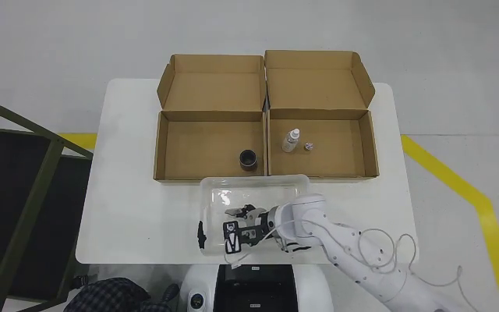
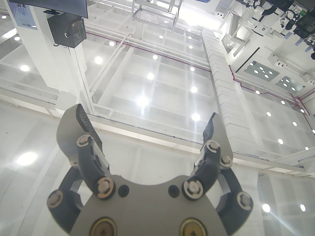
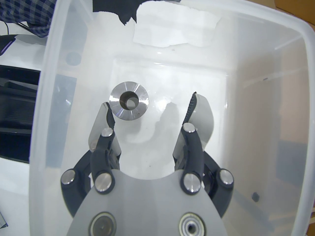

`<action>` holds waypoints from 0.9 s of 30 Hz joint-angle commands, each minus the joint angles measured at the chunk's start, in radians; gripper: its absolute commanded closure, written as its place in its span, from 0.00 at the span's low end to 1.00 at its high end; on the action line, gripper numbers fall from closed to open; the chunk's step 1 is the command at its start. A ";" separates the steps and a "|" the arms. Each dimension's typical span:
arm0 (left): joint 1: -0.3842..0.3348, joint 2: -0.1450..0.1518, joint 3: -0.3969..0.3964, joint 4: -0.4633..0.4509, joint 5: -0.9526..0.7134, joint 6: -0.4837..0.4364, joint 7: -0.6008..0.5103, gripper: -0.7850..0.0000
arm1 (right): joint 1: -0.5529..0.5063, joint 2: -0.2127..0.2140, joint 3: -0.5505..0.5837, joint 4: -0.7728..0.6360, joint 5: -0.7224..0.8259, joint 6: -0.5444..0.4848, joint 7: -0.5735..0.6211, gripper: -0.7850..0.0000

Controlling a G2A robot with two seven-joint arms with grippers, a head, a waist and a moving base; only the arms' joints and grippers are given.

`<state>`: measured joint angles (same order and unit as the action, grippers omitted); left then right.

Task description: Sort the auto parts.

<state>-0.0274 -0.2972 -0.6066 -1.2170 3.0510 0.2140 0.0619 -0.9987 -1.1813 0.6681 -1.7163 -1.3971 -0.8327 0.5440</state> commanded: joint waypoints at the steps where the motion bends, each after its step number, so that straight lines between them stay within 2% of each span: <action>1: 0.000 0.000 0.000 0.000 0.000 0.000 0.000 0.00 | 0.006 -0.004 -0.009 0.006 0.002 0.001 0.000 0.38; 3: 0.000 0.000 0.000 0.000 0.000 0.000 0.000 0.00 | 0.012 -0.008 -0.016 0.014 0.005 0.000 0.000 0.50; 13: 0.000 0.000 0.000 0.000 0.000 0.000 0.000 0.00 | 0.032 -0.019 -0.037 0.043 0.037 -0.034 0.001 0.62; 17: 0.000 0.000 0.000 0.000 0.000 0.000 0.000 0.00 | 0.037 -0.022 -0.039 0.045 0.052 -0.040 -0.004 0.82; 19: 0.000 0.000 0.000 0.000 0.000 0.000 0.000 0.00 | 0.040 -0.023 -0.037 0.043 0.060 -0.043 -0.006 1.00; 27: 0.000 0.000 0.000 0.000 0.000 0.000 0.000 0.00 | 0.037 -0.010 0.020 0.003 0.097 -0.052 -0.016 1.00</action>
<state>-0.0274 -0.2971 -0.6066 -1.2170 3.0510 0.2140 0.0619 -0.9602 -1.1944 0.6760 -1.7057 -1.3049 -0.8834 0.5286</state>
